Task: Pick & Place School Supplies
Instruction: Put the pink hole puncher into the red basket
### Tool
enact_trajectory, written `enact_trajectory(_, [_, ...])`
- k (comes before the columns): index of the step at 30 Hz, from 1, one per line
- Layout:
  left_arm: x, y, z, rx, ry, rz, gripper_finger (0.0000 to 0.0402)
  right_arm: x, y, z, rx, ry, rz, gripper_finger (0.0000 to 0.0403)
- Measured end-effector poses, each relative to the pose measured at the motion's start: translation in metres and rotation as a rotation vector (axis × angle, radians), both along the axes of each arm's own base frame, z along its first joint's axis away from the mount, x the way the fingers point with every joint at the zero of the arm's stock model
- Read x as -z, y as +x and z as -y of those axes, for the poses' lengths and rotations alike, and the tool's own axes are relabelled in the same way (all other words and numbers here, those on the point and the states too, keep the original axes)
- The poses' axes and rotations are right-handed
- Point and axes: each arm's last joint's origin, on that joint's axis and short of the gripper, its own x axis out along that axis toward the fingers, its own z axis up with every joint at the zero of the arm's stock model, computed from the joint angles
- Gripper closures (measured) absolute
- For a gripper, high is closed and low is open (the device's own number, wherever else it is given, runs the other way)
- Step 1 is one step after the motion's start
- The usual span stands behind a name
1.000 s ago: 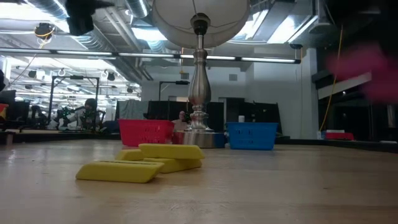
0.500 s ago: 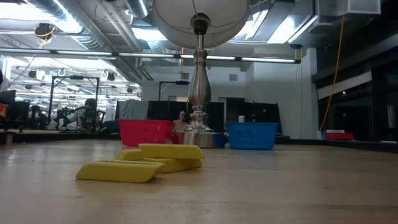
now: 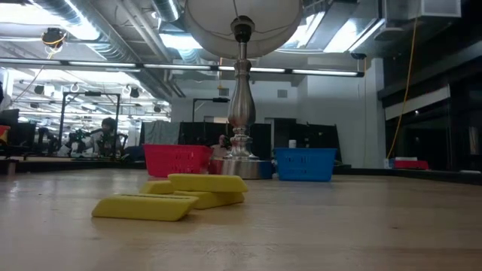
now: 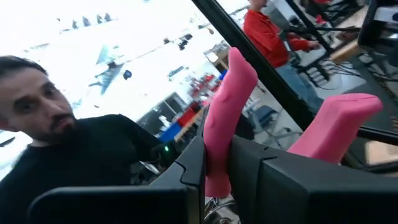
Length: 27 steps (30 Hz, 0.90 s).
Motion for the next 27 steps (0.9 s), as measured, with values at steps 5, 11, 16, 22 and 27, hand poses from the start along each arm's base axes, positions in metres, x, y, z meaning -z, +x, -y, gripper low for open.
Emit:
enact_trajectory(5, [-0.007,0.007,0.007,0.023,0.027,0.026,0.0157,0.012,0.012,-0.001,-0.01,0.032,0.009,0.0363])
enact_trajectory(11, [-0.014,0.004,0.009,0.029,0.031,0.055,0.0155,0.015,0.014,-0.001,0.029,0.023,-0.004,0.0363])
enact_trajectory(16, [-0.013,0.004,0.009,0.031,0.017,0.041,0.0158,0.022,0.019,0.0,0.064,0.012,-0.035,0.0363])
enact_trajectory(22, [-0.009,0.006,0.009,0.03,0.007,-0.016,0.0158,0.024,0.021,0.003,0.1,-0.006,-0.055,0.0363])
enact_trajectory(27, [-0.006,0.007,0.009,0.029,0.007,-0.05,0.016,0.026,0.023,0.007,0.132,-0.015,-0.073,0.0363])
